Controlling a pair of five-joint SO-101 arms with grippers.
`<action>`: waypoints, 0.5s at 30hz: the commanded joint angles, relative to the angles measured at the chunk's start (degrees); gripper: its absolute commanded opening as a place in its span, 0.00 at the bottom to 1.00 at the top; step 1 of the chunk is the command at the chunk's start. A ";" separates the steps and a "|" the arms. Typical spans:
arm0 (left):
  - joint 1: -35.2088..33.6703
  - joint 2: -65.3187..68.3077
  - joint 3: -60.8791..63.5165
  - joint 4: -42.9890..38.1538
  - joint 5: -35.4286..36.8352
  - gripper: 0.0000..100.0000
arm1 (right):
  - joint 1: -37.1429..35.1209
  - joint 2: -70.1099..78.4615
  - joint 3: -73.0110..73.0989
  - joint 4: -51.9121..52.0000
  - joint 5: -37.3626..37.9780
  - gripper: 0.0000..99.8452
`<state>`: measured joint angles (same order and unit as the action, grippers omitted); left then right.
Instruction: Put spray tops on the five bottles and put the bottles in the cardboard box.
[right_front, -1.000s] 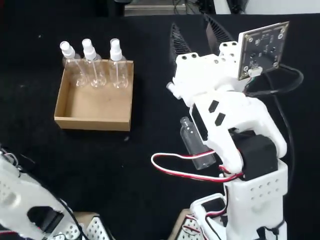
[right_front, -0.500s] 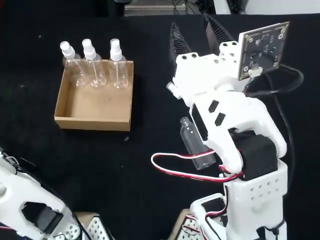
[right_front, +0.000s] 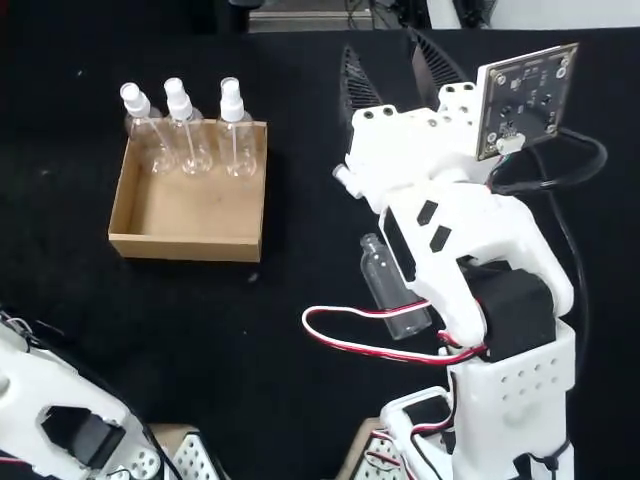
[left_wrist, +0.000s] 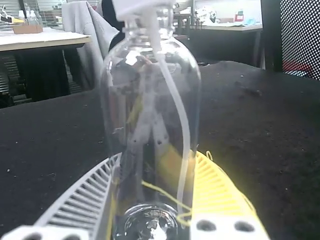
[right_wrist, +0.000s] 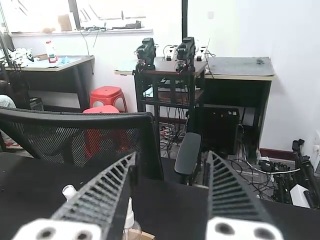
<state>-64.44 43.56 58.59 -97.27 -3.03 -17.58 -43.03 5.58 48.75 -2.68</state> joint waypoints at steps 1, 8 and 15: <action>-0.57 -0.18 -0.57 -1.85 0.35 0.06 | 1.32 0.40 -0.22 -1.67 0.26 0.18; -0.66 3.16 -0.40 -1.85 0.44 0.32 | 1.32 0.40 -0.22 -1.67 0.35 0.18; -0.84 6.07 -1.89 -1.93 0.18 0.43 | 1.32 0.40 -0.22 -1.67 0.44 0.18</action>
<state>-64.70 49.54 58.24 -97.71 -3.12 -17.58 -43.03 5.58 48.75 -2.68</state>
